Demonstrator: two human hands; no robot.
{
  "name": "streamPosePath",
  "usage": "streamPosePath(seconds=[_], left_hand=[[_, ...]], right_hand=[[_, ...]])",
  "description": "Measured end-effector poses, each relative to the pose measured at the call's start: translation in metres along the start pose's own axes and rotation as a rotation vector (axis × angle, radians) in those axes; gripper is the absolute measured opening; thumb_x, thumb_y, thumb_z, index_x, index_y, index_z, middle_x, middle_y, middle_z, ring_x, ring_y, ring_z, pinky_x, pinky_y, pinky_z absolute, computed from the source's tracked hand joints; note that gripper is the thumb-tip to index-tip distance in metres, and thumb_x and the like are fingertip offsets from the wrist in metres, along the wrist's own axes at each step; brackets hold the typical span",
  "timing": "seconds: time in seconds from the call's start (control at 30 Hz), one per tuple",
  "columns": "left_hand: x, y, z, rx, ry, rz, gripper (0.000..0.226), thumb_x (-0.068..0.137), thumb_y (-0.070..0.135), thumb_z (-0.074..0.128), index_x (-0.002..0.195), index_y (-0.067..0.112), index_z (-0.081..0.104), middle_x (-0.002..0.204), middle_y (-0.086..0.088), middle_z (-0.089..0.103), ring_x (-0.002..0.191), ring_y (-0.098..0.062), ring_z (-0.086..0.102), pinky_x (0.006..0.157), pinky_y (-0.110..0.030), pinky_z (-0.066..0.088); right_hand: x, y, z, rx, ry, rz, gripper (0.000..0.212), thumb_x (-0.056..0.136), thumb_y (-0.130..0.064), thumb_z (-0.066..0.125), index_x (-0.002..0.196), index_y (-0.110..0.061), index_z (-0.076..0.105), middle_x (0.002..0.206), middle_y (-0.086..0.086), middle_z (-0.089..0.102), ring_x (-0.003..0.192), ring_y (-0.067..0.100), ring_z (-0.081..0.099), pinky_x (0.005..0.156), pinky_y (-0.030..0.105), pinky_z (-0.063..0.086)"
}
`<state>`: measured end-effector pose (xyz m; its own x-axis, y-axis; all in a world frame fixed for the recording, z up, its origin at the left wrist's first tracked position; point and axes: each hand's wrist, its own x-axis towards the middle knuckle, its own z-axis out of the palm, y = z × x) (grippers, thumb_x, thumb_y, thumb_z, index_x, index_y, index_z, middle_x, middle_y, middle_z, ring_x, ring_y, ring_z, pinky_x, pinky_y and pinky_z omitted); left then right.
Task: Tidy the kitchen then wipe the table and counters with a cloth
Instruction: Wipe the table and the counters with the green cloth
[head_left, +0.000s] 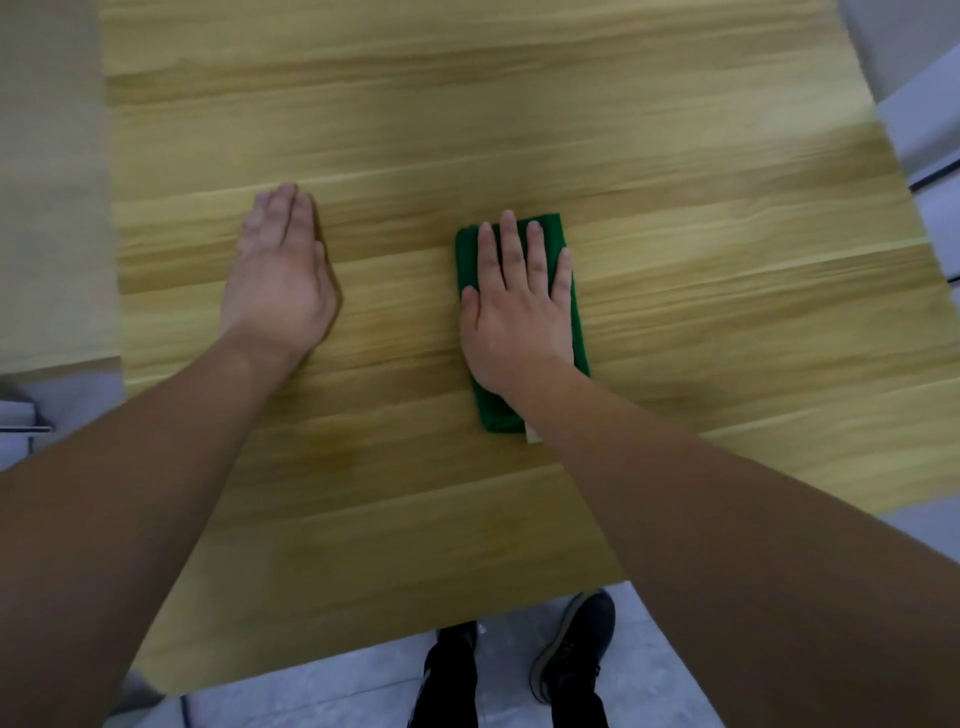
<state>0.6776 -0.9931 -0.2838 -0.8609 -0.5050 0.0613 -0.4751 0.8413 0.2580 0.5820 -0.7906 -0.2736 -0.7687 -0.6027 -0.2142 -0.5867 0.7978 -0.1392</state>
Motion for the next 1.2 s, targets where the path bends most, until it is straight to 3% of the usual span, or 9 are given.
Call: streamPosePath(seconds=[0.53,1.2], left_hand=[[0.003,-0.013,0.006,-0.048,0.031,-0.050,0.054,0.095,0.018,0.032,0.143,-0.006,0.036,0.152,-0.022,0.032,0.143,-0.037,0.024,0.119,-0.046,0.016],[0.004,-0.010,0.004,-0.029,-0.019,-0.098,0.052,0.099,0.016,0.030,0.148,-0.002,0.029,0.156,-0.017,0.025,0.147,-0.030,0.016,0.121,-0.042,0.008]], right_hand=[[0.101,-0.008,-0.019,-0.073,0.007,-0.045,0.060,0.101,-0.040,0.011,0.154,-0.018,-0.005,0.161,0.002,-0.013,0.147,0.023,-0.016,0.118,0.048,-0.009],[0.092,-0.038,-0.016,-0.069,0.001,-0.016,0.061,0.101,-0.039,0.014,0.153,-0.015,-0.007,0.160,0.004,-0.015,0.147,0.025,-0.017,0.118,0.050,-0.008]])
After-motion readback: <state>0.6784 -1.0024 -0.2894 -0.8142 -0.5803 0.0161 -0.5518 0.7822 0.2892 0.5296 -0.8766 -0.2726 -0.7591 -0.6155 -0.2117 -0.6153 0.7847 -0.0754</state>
